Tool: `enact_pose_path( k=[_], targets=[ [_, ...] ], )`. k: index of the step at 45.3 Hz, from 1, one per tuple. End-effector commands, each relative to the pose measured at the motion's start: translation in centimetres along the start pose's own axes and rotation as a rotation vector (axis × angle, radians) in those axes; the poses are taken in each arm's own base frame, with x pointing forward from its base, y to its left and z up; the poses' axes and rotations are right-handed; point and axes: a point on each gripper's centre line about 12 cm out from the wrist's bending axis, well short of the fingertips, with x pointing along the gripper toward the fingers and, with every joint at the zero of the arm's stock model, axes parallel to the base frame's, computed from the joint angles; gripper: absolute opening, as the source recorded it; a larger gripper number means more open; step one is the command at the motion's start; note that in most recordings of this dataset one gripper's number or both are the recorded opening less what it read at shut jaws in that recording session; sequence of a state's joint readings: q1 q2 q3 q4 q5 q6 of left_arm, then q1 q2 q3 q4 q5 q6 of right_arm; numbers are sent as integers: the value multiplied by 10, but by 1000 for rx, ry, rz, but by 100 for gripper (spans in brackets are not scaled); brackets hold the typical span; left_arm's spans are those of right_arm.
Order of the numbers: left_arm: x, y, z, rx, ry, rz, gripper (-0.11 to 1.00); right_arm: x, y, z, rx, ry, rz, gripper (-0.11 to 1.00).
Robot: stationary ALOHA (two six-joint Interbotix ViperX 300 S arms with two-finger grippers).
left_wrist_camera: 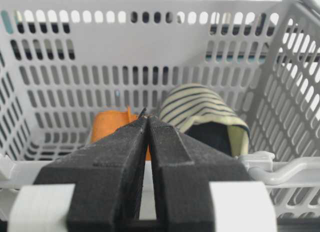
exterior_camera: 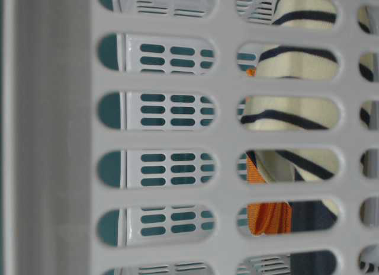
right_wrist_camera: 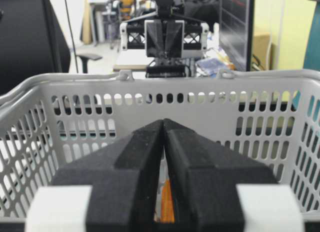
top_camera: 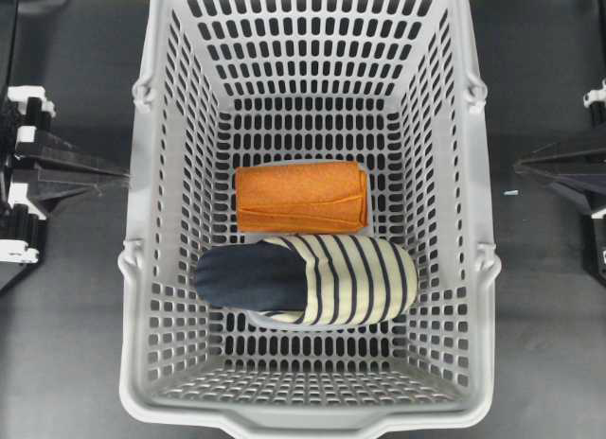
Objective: Pick up the slipper from the shopping basket with the left arm.
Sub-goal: 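Lower the left gripper into the basket toward the striped slipper, then close the left gripper on the striped slipper's upper fabric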
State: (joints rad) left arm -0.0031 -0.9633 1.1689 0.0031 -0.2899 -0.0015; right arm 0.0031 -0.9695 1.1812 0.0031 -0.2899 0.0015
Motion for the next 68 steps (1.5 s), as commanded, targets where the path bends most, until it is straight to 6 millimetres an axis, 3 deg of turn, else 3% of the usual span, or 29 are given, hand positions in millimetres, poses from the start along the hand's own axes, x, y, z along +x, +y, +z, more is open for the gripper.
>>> enact_pose_path(
  k=[1, 5, 16, 22, 25, 42, 51, 53, 65, 68],
  targets=[
    [7, -4, 25, 12, -17, -23, 6, 2, 0, 5, 11, -15, 1, 0],
    [13, -4, 37, -11, 37, -21, 0, 0, 0, 4, 29, -14, -1, 0],
    [41, -6, 62, -74, 295, -8, 0, -5, 0, 6, 81, 5, -1, 0],
    [66, -9, 73, -81, 442, -6, 0, -7, 0, 3, 101, 38, -2, 0],
    [88, -14, 78, -68, 548, -13, 0, -8, 0, 1, 104, 61, -2, 0],
    [195, -35, 41, -50, 893, -18, 0, -9, 0, -3, 100, 92, -3, 0],
    [228, -40, 21, -28, 1019, -16, 2, -10, 0, -5, 100, 97, -4, 0],
    [236, -41, 16, -27, 1041, -15, 8, -10, 0, -5, 100, 97, -4, 0],
    [265, -61, -11, 2, 1128, -43, 80, -14, 0, -5, 101, 84, -3, 0],
    [267, -62, -25, 8, 1182, -40, 90, -16, 0, -5, 103, 81, -3, 0]
  ],
)
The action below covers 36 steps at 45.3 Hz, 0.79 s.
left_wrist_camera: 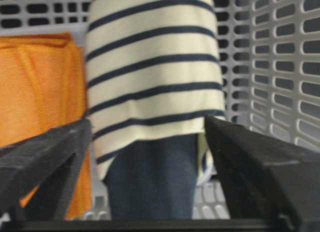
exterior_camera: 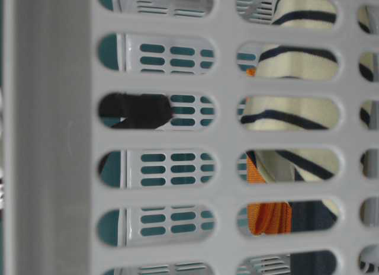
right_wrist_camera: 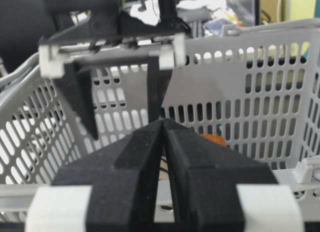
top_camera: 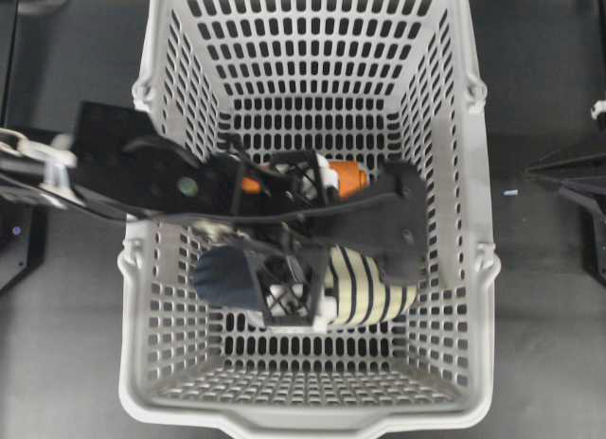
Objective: Pick up the slipper from the shopping basket with the left arm.
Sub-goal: 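Close the left gripper on the striped slipper's upper fabric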
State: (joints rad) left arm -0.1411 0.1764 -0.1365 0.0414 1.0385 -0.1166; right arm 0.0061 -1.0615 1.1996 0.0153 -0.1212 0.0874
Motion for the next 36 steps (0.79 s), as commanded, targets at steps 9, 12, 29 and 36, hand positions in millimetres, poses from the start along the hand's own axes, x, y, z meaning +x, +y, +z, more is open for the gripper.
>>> enact_pose_path(
  k=[9, 12, 29, 36],
  targets=[
    [37, -6, -10, 14, 113, 9, 90, -4, 0, 5, 8, -29, 3, 0],
    [44, -6, -14, 15, 132, 11, 90, -5, 1, 5, 8, -32, 4, 0],
    [63, 1, -31, 15, 168, 18, 72, -6, 0, 5, 9, -37, 3, 0],
    [59, -3, -25, 26, 140, 12, 26, -7, 0, 5, 9, -32, 3, 0]
  ],
)
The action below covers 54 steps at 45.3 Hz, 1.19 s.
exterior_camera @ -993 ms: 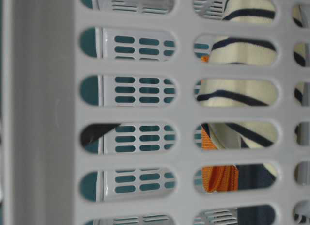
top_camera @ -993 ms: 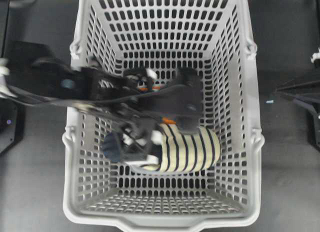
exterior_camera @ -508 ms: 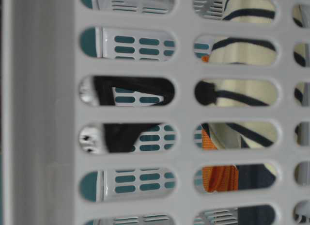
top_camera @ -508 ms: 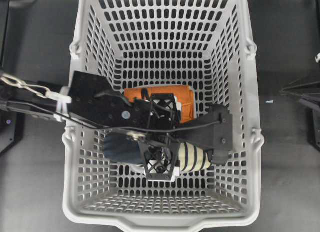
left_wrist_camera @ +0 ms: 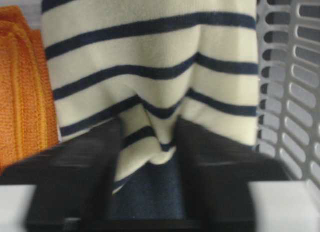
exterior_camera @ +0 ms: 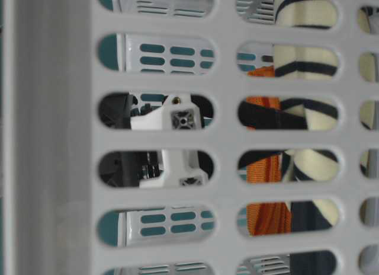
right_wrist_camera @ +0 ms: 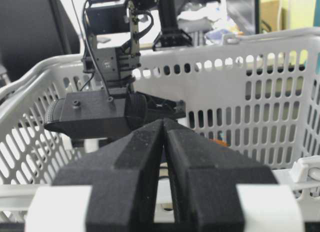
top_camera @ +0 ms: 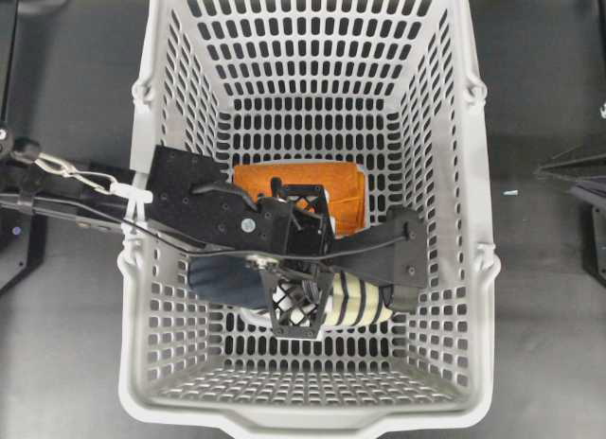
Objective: Pick up the slipper from the shopping basket with the left arm.
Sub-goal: 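Close the left gripper on the striped slipper's upper fabric, then lift the gripped slipper upward out of the basket with the left gripper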
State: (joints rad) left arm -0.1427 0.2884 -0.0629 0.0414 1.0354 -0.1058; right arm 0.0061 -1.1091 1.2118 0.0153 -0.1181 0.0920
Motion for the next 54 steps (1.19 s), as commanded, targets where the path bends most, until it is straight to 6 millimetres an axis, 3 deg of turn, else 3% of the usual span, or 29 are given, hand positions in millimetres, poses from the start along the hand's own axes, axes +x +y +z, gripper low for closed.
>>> enact_pose_path(
  k=[1, 4, 16, 20, 26, 31, 39, 54],
  targets=[
    [-15, -3, 8, 7, -49, -4, 20, 1, 0, 2, 5, 3, 1, 0],
    [-23, -4, 12, 8, -68, -6, 7, 1, 0, 0, 5, 17, -2, 0],
    [-61, -3, 26, 6, -91, -6, 6, -3, 0, -4, 6, 73, -7, 4],
    [-76, -3, 30, 24, -85, -3, 6, -6, 0, -2, 8, 74, -5, 23],
    [-105, -2, 37, 85, -74, 1, 6, -10, 1, 8, 8, 40, -2, 63],
    [-126, -2, 42, 111, -60, 4, 6, -12, 2, 13, 6, 26, -1, 82],
    [-149, -2, 51, 115, -60, 4, 6, -14, 2, 13, 6, 26, 1, 80],
    [-153, -5, 54, 124, -20, 4, 6, -14, 2, 12, 6, 29, 1, 80]
  ],
)
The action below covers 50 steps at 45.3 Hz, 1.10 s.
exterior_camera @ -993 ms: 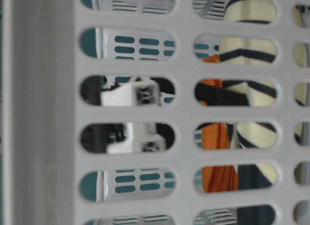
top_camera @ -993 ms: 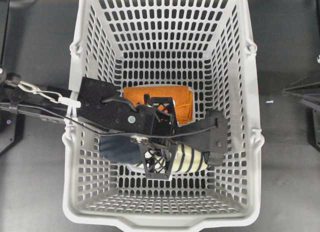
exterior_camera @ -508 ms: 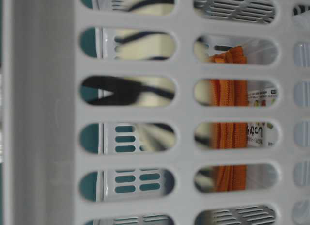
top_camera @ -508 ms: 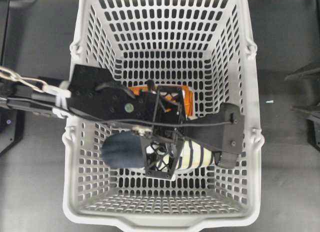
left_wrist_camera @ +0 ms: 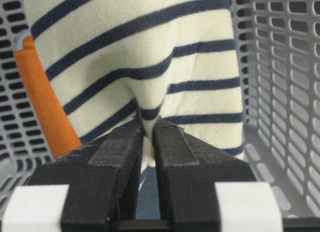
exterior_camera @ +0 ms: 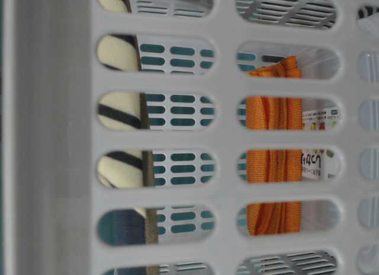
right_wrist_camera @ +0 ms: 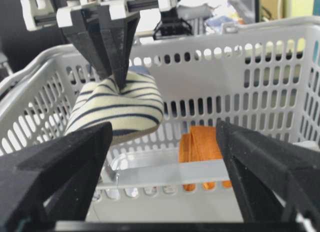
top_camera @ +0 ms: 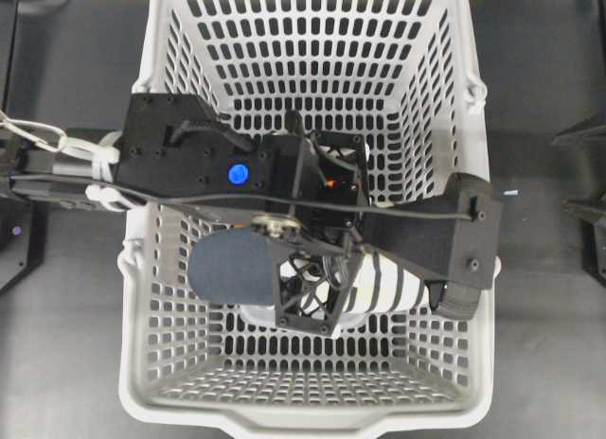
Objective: Pick up the slipper from the shopping basket with the left arm.
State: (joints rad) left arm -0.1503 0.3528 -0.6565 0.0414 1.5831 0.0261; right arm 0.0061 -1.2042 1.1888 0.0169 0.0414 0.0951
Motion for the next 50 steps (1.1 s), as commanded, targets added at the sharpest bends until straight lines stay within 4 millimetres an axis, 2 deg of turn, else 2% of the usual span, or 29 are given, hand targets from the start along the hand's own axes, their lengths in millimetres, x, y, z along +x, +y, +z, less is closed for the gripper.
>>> enact_pose_path(
  k=[1, 50],
  targets=[
    [-16, -2, 1, 4, -39, 2, 6, 1, 1, 6, 3, -14, 2, 80],
    [-12, -4, -1, 8, -25, 0, 6, 1, 0, 2, 3, -3, 0, 80]
  ],
)
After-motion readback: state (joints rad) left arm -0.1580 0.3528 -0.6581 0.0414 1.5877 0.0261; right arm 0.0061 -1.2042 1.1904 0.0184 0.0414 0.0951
